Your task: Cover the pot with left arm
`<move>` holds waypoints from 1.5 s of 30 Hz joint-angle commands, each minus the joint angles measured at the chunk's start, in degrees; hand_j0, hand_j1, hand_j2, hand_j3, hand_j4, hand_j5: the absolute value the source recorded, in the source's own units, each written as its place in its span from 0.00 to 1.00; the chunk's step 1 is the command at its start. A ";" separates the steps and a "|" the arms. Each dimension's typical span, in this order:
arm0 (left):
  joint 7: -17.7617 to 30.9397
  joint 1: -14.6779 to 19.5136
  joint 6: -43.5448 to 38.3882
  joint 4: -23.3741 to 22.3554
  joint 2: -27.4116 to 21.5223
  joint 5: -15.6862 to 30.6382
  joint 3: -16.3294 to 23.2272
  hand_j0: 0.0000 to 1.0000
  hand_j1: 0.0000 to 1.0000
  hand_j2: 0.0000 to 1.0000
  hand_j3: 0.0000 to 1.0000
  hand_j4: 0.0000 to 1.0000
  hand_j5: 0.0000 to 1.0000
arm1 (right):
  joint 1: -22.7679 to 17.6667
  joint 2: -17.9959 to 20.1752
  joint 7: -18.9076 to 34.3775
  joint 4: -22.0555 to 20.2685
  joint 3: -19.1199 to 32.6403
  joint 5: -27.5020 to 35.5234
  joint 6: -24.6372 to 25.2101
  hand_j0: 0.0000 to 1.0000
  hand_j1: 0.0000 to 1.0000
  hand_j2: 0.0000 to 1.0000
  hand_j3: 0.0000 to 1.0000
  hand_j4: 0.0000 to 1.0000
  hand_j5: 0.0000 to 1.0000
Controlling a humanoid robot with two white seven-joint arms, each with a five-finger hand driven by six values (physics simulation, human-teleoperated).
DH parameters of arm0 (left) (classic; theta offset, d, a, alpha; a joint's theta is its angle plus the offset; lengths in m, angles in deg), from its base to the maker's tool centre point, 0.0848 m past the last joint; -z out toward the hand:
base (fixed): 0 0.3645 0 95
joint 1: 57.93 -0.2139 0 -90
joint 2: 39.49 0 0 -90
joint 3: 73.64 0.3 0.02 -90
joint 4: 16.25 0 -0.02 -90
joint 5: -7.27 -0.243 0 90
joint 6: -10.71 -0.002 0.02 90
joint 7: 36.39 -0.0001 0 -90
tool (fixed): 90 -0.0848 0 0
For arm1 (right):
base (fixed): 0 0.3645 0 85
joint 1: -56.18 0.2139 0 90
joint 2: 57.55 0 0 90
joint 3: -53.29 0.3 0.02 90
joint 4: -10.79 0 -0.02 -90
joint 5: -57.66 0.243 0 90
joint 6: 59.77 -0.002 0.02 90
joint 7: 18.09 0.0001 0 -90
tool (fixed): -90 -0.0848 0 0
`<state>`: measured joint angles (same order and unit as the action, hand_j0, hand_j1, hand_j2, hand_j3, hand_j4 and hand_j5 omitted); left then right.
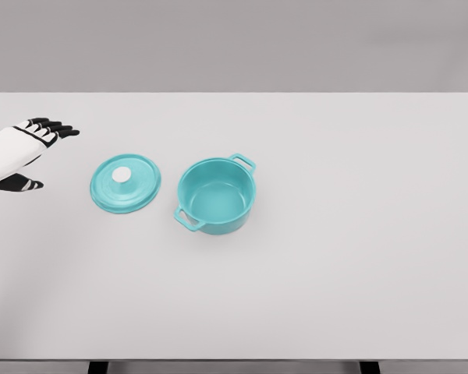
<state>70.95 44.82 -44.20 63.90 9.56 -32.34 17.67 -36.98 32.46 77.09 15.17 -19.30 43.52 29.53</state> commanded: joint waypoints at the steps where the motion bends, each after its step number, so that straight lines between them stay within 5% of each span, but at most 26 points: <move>1: -0.02 0.00 -0.09 0.01 -0.19 0.41 -0.16 1.00 1.00 1.00 1.00 1.00 1.00 | 0.00 -0.01 0.01 0.02 -0.01 -0.01 0.00 1.00 1.00 1.00 1.00 1.00 1.00; 9: 0.41 1.76 -0.09 0.10 -0.54 2.60 0.01 1.00 1.00 1.00 1.00 1.00 1.00 | 0.00 -0.01 0.01 0.02 -0.01 -0.01 0.00 1.00 1.00 1.00 1.00 1.00 1.00; 12: 5.86 3.51 -0.09 0.10 -1.94 3.31 0.10 1.00 1.00 1.00 1.00 1.00 1.00 | 0.00 -0.01 0.01 0.02 -0.01 -0.01 0.00 1.00 1.00 1.00 1.00 1.00 1.00; 19: 6.22 8.79 -0.09 1.50 -4.49 5.33 7.65 0.84 0.84 0.84 0.84 0.84 0.84 | 0.00 -0.01 0.01 0.02 -0.01 0.07 0.00 1.00 1.00 1.00 1.00 1.00 1.00; 28: 5.69 8.61 -0.09 11.08 -6.08 6.64 11.43 0.80 0.80 0.80 0.80 0.80 0.80 | 0.00 -0.01 0.01 0.02 -0.01 0.07 0.00 1.00 1.00 1.00 1.00 1.00 1.00; 31: 5.60 9.14 -0.09 11.35 -6.60 7.44 16.09 0.80 0.80 0.80 0.80 0.80 0.80 | 0.00 -0.01 0.01 0.02 -0.01 -0.01 0.00 1.00 1.00 1.00 1.00 1.00 1.00; 45: 5.51 9.67 -0.09 8.27 -5.90 8.41 21.28 0.78 0.78 0.78 0.78 0.78 0.78 | 0.00 -0.01 0.01 0.02 -0.01 0.07 0.00 1.00 1.00 1.00 1.00 1.00 1.00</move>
<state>76.49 54.48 -44.18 72.74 3.59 -24.22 38.56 -36.98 32.46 77.09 15.17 -19.30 43.53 29.53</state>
